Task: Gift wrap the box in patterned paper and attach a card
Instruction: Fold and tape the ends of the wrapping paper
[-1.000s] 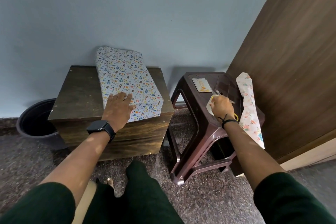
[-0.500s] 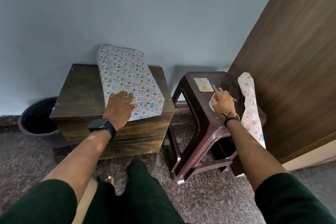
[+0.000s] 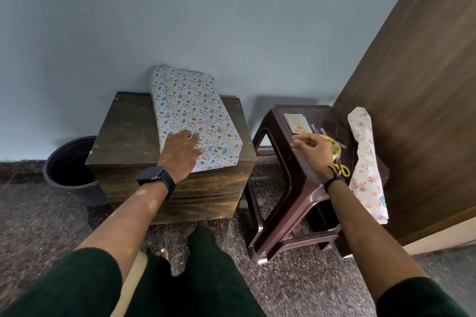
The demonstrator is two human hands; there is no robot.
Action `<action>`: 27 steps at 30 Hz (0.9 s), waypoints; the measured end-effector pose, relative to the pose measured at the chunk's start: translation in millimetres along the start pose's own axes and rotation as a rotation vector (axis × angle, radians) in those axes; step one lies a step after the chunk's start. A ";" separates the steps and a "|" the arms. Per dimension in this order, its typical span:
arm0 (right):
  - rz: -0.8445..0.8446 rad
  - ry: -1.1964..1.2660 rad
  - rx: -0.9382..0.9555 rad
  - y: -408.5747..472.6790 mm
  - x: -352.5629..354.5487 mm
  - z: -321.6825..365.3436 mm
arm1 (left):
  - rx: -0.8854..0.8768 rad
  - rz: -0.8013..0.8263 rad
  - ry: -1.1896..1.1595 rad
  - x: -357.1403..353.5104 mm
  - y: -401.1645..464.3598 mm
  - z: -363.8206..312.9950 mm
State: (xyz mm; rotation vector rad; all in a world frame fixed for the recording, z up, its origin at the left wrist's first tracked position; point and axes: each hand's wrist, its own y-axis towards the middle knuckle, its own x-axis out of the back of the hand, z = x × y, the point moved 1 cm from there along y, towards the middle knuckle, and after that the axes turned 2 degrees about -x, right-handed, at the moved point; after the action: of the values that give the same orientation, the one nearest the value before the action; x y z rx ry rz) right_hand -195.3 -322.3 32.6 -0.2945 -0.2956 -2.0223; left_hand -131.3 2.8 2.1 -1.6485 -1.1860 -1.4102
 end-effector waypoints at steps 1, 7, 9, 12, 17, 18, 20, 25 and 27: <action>0.039 0.021 0.006 -1.5 -1.8 2.2 | 0.003 0.000 -0.006 0.9 -0.3 -0.9; 0.142 0.037 0.016 -4.9 -12.3 7.8 | 0.005 0.005 -0.020 3.0 -0.6 -0.5; 0.131 0.053 0.034 -7.2 -16.5 10.7 | 0.005 0.009 -0.026 3.8 -0.6 -0.6; 0.108 0.046 0.073 -7.5 -21.0 11.7 | 0.004 0.012 -0.021 5.2 -0.9 -1.9; 0.191 0.050 0.126 -13.1 -41.9 19.3 | 0.007 0.018 -0.003 7.3 -2.2 -3.0; 0.201 0.054 0.128 -13.6 -47.7 19.1 | 0.005 0.021 -0.004 7.7 -2.3 -3.2; 0.232 0.051 0.132 -15.2 -60.6 18.8 | 0.004 0.026 -0.017 8.5 -2.2 -3.2; 0.358 -0.055 0.133 -25.8 -101.9 24.0 | 0.008 0.041 -0.041 10.9 -2.4 -3.6; 0.402 -0.061 0.143 -33.1 -120.1 27.7 | 0.009 0.038 -0.042 11.5 -2.2 -3.4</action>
State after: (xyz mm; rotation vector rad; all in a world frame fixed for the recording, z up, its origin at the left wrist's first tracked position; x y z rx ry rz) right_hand -169.3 -198.4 16.1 -0.2998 -0.3843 -1.5911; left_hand -134.6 3.1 13.9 -1.6933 -1.1774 -1.3510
